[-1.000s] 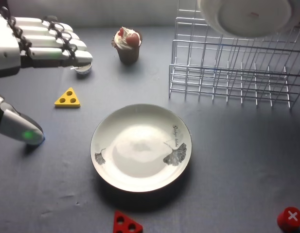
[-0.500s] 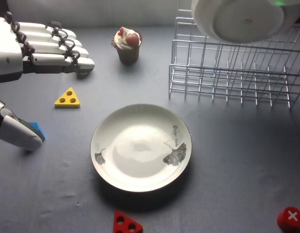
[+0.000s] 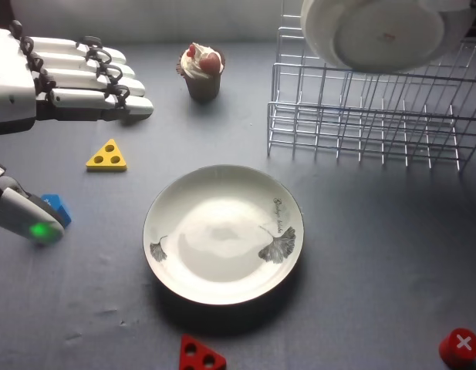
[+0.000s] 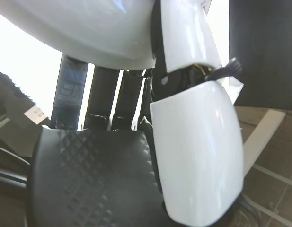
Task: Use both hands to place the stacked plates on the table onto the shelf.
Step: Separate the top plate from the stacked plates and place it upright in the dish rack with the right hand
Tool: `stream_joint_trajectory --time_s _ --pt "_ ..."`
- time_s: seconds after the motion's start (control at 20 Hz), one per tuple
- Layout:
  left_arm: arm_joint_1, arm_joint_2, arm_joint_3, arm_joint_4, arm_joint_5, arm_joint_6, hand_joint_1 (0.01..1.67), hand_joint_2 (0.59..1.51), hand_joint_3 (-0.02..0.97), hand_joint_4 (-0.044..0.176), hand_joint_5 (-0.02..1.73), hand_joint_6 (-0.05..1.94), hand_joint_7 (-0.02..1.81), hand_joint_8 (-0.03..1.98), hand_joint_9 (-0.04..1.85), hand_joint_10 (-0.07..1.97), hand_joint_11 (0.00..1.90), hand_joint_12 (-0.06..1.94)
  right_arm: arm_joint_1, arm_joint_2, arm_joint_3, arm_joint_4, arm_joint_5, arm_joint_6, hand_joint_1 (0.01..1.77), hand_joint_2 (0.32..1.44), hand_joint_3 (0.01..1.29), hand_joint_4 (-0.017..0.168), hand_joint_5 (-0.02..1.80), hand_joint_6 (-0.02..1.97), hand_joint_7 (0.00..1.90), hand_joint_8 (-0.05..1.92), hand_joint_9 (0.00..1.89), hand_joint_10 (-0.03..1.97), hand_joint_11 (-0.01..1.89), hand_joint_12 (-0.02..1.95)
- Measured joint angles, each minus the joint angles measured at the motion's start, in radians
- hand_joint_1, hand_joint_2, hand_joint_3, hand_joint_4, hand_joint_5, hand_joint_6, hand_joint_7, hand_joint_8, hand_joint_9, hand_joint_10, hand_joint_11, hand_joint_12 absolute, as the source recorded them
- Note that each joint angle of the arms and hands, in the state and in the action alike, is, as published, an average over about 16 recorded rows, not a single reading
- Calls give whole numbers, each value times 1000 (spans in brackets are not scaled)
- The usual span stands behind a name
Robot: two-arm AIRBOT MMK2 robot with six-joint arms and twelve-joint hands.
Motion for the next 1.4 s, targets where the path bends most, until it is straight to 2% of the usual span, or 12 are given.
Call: stream_joint_trajectory --time_s 0.35,0.75,0.9,1.05,1.4 --pt "10 -1 5 8 -75 0 40 872 20 7 102 5 123 -2 111 9 114 7 -38 -61 67 25 24 6 1472 969 13 -12 898 784 1084 590 1155 658 975 1352" --pt "32 -3 -12 35 -171 0 36 877 20 7 98 5 121 -2 110 9 115 8 -87 -133 143 67 50 4 1469 969 13 -14 886 787 1050 644 1119 718 958 1333" --pt "42 -4 -22 47 -194 0 33 879 20 7 95 5 116 -2 108 9 112 8 -105 -149 159 77 59 2 1450 978 13 -13 875 827 1042 651 1116 624 978 1150" --pt "54 -5 -32 64 -204 0 31 881 20 7 93 6 117 -3 112 9 112 8 -120 -157 165 83 70 2 1419 987 12 -11 873 855 1027 549 1108 494 1007 929" --pt "79 -7 -55 115 -179 0 32 882 20 7 90 5 120 -2 111 9 109 8 -144 -155 158 87 94 3 1331 1011 12 -7 880 904 1009 272 1074 186 1095 388"
